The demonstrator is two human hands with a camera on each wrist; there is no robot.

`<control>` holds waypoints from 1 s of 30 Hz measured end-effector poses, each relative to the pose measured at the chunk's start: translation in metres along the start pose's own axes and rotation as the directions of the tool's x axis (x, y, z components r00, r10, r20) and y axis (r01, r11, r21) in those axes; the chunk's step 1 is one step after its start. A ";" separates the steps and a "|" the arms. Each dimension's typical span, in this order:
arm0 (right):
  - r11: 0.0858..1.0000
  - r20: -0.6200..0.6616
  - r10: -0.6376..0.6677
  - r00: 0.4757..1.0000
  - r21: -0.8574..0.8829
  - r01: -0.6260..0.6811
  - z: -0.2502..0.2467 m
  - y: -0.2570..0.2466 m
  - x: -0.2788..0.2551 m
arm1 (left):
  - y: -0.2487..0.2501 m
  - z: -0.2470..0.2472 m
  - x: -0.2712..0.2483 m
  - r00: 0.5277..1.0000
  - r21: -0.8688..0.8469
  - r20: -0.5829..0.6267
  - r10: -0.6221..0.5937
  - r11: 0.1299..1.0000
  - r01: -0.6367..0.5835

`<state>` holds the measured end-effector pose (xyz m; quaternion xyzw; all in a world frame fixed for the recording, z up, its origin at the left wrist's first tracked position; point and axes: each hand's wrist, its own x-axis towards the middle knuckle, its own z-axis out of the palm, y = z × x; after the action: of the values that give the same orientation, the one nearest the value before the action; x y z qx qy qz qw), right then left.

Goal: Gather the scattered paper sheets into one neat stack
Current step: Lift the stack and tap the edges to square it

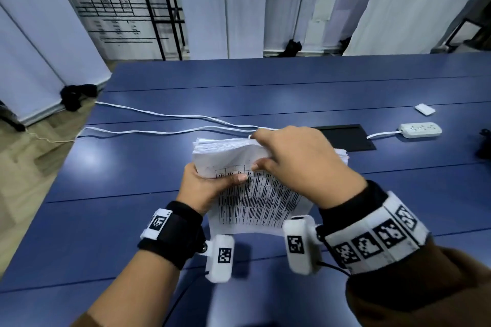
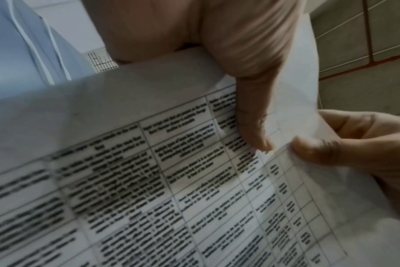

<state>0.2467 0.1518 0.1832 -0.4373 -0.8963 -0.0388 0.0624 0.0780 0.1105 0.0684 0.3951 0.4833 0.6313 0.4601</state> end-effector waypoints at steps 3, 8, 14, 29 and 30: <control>0.999 0.007 0.001 1.000 0.044 -0.001 0.004 -0.010 0.006 | -0.009 -0.009 0.001 0.999 0.032 0.001 -0.035 0.999 0.035; 0.820 -0.051 0.238 0.970 0.546 -0.173 0.011 0.035 -0.008 | -0.051 -0.057 -0.009 0.980 0.127 -0.063 -0.190 0.972 0.197; 0.014 0.025 0.493 0.870 0.999 -0.036 0.063 0.082 -0.047 | -0.051 -0.097 -0.013 0.975 -0.034 -0.159 -0.157 0.988 0.153; 0.121 0.021 0.630 0.776 0.985 -0.125 0.155 0.071 -0.074 | -0.060 -0.089 0.005 0.984 0.112 -0.096 -0.148 0.981 0.158; 0.251 -0.075 0.609 0.790 0.963 -0.101 0.152 0.067 -0.074 | -0.061 -0.089 0.007 0.983 0.101 -0.098 -0.154 0.981 0.164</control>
<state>0.3326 0.1540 0.0231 -0.4975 -0.5854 0.3939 0.5046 0.0046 0.1021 -0.0098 0.3509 0.5673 0.5823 0.4647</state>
